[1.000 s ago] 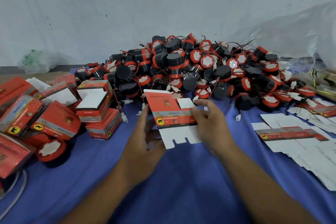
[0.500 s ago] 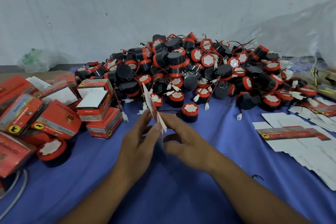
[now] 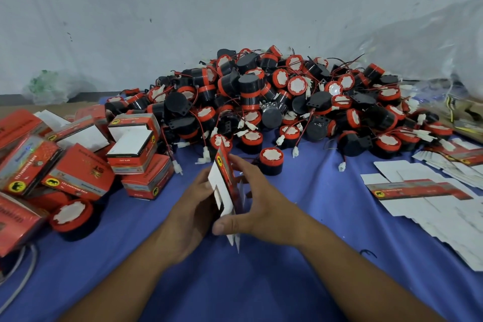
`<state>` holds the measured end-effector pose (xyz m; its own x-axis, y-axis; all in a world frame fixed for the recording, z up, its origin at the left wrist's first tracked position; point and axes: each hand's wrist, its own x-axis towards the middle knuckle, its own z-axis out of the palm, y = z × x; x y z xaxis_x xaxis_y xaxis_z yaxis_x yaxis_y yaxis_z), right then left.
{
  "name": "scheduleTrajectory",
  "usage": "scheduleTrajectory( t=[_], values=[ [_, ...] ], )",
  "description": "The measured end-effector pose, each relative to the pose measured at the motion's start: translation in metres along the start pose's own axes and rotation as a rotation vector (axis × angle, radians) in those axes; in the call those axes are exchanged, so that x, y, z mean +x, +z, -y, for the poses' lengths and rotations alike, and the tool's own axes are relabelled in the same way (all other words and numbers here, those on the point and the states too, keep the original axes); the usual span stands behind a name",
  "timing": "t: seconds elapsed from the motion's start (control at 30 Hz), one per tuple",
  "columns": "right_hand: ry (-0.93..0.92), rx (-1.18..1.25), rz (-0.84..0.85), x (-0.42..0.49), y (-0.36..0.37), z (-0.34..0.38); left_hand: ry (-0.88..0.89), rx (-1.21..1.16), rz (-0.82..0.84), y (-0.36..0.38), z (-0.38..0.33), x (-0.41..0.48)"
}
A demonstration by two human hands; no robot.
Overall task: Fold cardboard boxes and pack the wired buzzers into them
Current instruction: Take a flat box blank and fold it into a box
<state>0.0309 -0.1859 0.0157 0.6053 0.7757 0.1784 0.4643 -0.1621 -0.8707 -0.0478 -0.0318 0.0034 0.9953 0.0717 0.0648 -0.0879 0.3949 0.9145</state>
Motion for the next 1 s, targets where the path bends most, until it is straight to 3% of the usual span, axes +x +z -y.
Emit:
scheduleTrajectory(
  t=[0.27, 0.43, 0.7, 1.0],
  values=[
    [0.141, 0.228, 0.064, 0.004, -0.012, -0.005, -0.073, -0.132, -0.132, -0.003, -0.014, 0.005],
    [0.16, 0.305, 0.095, 0.002, -0.009, -0.004, -0.053, -0.028, -0.079, -0.001, -0.014, 0.005],
    [0.193, 0.434, 0.097, 0.003, -0.005, -0.005, -0.06, -0.075, 0.039, 0.006, -0.011, 0.003],
    [0.167, 0.562, -0.112, 0.009, 0.002, -0.013, 0.048, -0.161, 0.094, -0.012, -0.012, 0.008]
  ],
)
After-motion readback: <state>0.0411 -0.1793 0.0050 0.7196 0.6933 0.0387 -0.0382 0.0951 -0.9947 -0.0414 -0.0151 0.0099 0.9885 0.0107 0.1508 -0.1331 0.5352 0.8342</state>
